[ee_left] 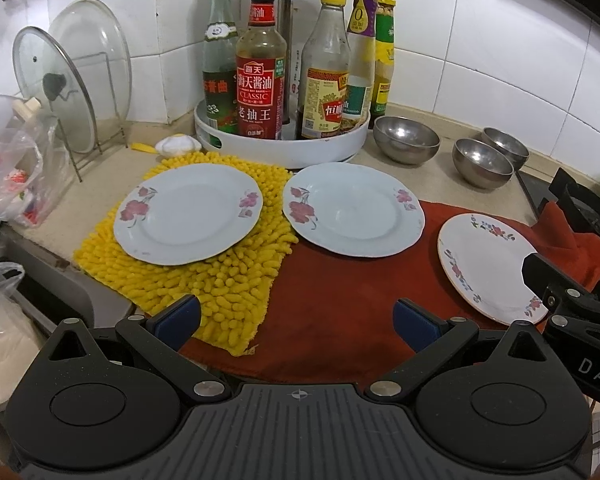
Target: Organize plates and bowls
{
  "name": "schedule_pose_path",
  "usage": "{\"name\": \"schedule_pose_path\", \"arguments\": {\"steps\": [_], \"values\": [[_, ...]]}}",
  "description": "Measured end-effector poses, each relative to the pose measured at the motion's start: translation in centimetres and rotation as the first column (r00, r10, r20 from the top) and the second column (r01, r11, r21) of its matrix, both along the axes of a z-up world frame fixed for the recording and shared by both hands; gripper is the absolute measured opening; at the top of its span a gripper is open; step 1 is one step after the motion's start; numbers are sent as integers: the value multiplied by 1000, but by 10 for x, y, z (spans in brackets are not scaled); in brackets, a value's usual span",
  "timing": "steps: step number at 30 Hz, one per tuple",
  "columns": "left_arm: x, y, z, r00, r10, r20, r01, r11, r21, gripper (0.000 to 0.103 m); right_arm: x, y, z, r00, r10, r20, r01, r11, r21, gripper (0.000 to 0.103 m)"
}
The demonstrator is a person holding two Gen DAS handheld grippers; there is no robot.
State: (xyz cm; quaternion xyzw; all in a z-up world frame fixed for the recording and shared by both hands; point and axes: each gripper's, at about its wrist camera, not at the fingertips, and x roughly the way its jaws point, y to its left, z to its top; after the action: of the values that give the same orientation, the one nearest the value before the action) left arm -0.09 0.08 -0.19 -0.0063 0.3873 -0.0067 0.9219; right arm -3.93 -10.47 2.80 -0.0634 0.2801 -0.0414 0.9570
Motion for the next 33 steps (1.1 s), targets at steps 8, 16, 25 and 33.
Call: {"name": "schedule_pose_path", "arguments": {"steps": [8,16,25,33], "values": [[1,1,-2,996,-20,-82,17,999,-32,103,-1,-3,-7,999,-25,-27,25,1000,-6,100],[4,-8,-11,993,-76,-94,68,994,-89,103,0,-23,-16,995,-61,-73,60,998,-12,100],[24,-40,-23,985,-116,-124,107,991,-76,103,27,-81,-34,990,-82,-114,85,996,20,100],[58,-85,-40,980,-151,-133,146,988,-47,103,65,-119,-47,987,-8,-159,15,999,44,100]]}}
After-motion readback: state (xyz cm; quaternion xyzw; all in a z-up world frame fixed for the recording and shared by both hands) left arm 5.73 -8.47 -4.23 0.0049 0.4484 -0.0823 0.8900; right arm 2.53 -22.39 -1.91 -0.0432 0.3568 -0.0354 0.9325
